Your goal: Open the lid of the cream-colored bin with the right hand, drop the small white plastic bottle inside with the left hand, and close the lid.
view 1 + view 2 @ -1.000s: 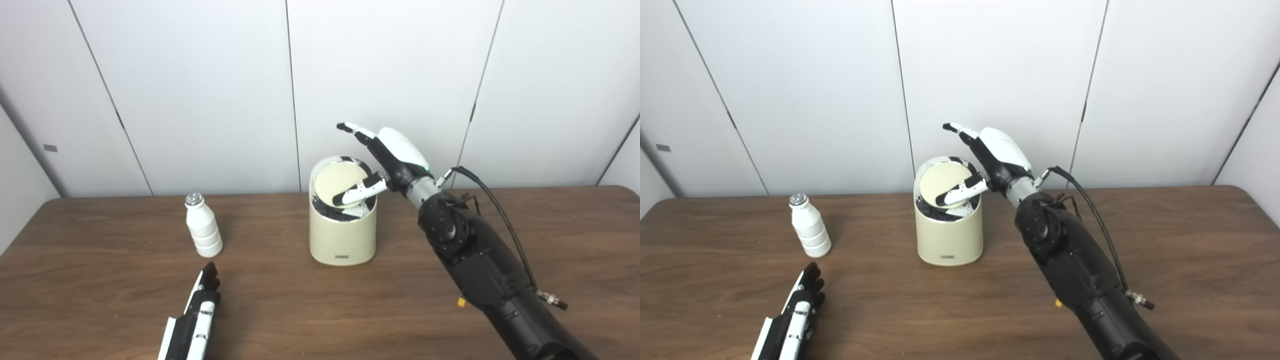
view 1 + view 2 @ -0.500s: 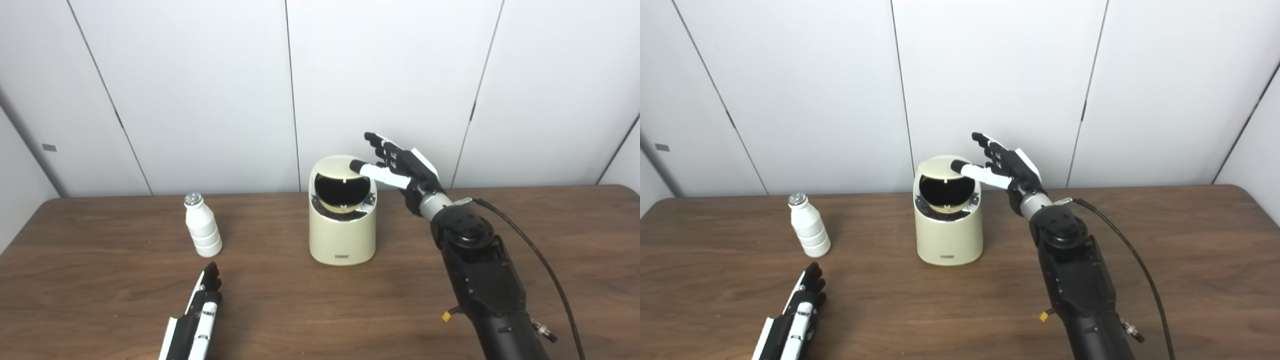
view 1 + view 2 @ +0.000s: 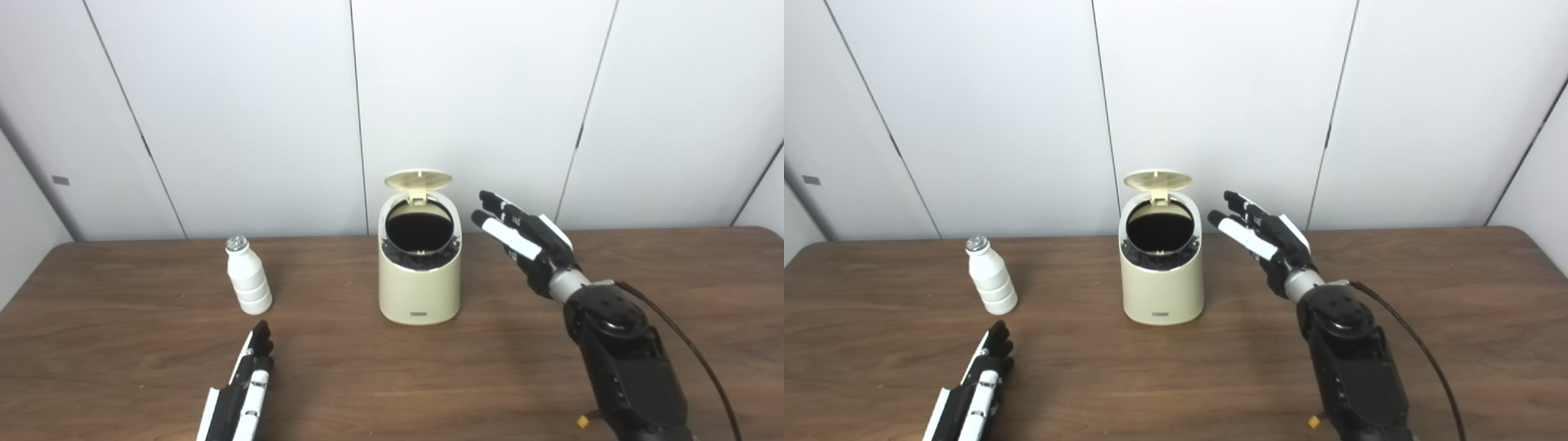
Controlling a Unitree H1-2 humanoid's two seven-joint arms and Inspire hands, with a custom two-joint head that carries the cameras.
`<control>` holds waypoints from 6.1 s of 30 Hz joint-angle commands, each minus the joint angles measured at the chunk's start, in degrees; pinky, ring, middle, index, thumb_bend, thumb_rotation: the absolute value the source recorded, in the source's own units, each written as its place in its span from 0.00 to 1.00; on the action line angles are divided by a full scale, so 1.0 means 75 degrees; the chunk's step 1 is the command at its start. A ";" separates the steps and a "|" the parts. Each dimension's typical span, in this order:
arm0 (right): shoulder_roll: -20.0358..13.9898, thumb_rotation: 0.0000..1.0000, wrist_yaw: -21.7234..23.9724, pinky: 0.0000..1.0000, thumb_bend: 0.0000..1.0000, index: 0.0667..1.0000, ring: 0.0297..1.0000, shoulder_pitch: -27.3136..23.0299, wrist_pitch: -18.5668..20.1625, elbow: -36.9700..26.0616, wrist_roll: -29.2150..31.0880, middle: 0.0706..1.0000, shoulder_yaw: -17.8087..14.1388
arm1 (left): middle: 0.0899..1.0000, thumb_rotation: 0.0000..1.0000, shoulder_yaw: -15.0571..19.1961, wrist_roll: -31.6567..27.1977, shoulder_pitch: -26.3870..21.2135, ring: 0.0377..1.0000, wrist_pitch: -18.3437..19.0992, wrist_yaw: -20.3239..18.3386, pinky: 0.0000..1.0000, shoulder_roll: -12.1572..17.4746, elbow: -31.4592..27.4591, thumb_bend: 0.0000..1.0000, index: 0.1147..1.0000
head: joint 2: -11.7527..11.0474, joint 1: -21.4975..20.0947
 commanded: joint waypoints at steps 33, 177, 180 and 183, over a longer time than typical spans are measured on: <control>0.0242 0.97 -0.0027 1.00 0.63 1.00 1.00 0.4715 -0.1944 -0.3250 0.0595 1.00 0.0096 | 1.00 0.87 0.0026 -0.0451 0.0299 1.00 -0.0005 -0.0242 1.00 0.0086 0.0013 0.28 1.00 | 0.0834 -0.0056; -0.0411 1.00 -0.0437 1.00 0.67 1.00 0.98 0.5020 -0.4422 -0.1778 -0.0867 0.95 -0.0155 | 0.84 0.28 0.0434 0.3860 -0.4125 0.86 0.3301 0.1292 0.82 0.1490 0.1663 0.84 0.81 | 0.0161 0.1403; -0.0410 1.00 -0.0412 1.00 0.66 1.00 0.98 0.5005 -0.4421 -0.1785 -0.0797 0.95 -0.0165 | 0.84 0.28 0.0418 0.3807 -0.4146 0.86 0.3306 0.1283 0.84 0.1494 0.1655 0.83 0.81 | 0.0208 0.1413; -0.0433 1.00 -0.0398 1.00 0.66 1.00 0.98 0.5004 -0.4403 -0.1765 -0.0766 0.95 -0.0182 | 0.83 0.26 0.0425 0.3762 -0.4184 0.86 0.3313 0.1305 0.83 0.1479 0.1632 0.83 0.80 | 0.0223 0.1418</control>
